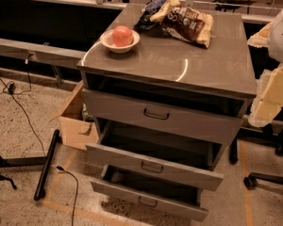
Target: Open top drawer
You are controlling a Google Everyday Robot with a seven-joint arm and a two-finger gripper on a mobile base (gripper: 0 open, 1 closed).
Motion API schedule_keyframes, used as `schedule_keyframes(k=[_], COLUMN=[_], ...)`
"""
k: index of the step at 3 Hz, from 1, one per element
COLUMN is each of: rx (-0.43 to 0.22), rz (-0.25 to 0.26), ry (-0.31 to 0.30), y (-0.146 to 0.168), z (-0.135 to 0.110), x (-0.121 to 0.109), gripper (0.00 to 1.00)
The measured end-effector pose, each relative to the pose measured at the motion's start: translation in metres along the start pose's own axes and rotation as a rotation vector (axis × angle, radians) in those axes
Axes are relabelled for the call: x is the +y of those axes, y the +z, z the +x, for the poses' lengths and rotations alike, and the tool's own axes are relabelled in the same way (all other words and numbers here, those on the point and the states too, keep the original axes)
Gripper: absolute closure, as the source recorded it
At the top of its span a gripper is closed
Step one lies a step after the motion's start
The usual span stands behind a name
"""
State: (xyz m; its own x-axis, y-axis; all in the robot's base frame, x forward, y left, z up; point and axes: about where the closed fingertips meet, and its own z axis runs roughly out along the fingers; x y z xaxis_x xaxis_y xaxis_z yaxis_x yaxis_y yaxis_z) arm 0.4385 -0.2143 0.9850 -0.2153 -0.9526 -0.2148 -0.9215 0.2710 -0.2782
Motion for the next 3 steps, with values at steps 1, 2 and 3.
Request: schedule_keyframes(k=[1, 2, 3], rx=[0.0, -0.016, -0.076], rz=[0.0, 0.009, 0.005], ry=[0.0, 0.015, 0.023], y=[0.0, 0.02, 0.066], z=[0.0, 0.009, 0.026], x=[0.0, 0.003, 0.008], gripper=[0.0, 0.0, 0.0])
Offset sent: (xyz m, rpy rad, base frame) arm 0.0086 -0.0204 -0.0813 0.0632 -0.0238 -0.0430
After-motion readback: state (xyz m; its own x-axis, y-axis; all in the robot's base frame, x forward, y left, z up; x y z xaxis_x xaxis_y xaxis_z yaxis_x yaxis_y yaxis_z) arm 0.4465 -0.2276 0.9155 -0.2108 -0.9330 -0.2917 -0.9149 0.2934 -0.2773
